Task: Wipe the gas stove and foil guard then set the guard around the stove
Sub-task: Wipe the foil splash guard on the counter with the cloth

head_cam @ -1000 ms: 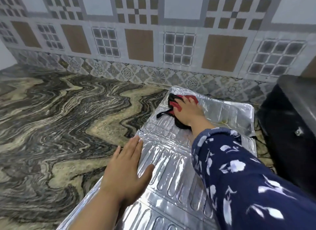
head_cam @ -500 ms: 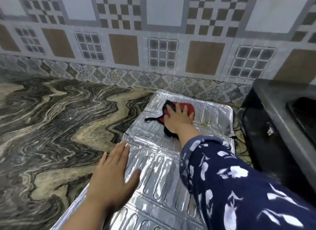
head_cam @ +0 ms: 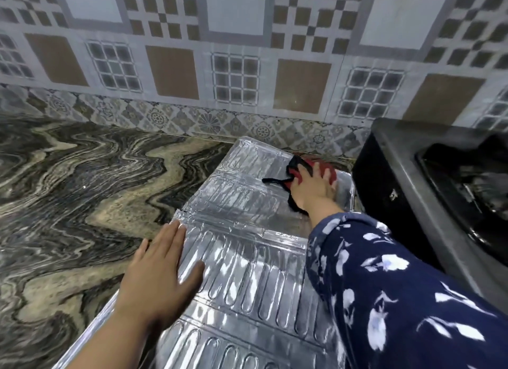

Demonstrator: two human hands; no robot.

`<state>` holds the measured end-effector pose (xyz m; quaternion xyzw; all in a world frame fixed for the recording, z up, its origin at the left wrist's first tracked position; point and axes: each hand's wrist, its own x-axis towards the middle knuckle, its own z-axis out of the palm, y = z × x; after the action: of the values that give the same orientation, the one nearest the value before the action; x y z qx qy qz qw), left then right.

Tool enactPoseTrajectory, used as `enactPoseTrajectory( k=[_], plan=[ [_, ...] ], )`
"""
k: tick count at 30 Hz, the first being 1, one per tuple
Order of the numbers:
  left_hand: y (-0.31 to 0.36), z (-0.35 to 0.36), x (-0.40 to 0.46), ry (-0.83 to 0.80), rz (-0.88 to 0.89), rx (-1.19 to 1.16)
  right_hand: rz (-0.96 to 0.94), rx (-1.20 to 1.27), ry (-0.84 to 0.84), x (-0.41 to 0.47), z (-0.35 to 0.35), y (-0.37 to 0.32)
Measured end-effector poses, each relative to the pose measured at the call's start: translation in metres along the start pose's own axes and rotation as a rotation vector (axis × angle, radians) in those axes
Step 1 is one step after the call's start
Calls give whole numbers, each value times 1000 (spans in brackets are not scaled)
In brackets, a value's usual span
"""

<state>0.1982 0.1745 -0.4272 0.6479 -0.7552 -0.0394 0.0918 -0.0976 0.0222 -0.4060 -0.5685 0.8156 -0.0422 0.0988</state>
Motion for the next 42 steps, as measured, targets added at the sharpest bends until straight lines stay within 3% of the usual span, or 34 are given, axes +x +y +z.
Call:
enactPoseTrajectory(
  k=[8,11,15,17,19,22,27,35,42],
  plan=[
    [0,-1,0,2,7,-10,69,217,113,-18,-44,-25],
    [0,-1,0,-11,7,0,68,143,88,-37,-54,-44],
    [0,-2,-1,-22,3,-17,22,-15,-138,-76,-42,-42],
    [1,-3,-2,-25,5,-17,-93,-49,-233,-92,-16,-28],
    [0,-3,-3,-27,8,-15,-189,-37,-124,-100,9,-14],
    [0,-3,-3,-28,2,-15,-162,-41,42,-89,20,-4],
    [0,-3,-2,-22,-4,-30,-4,-110,51,-28,10,7],
    [2,-1,0,8,-8,-46,171,-7,68,28,1,-6],
    [1,0,-1,12,-7,-33,-179,-34,-12,0,13,-62]
  ],
)
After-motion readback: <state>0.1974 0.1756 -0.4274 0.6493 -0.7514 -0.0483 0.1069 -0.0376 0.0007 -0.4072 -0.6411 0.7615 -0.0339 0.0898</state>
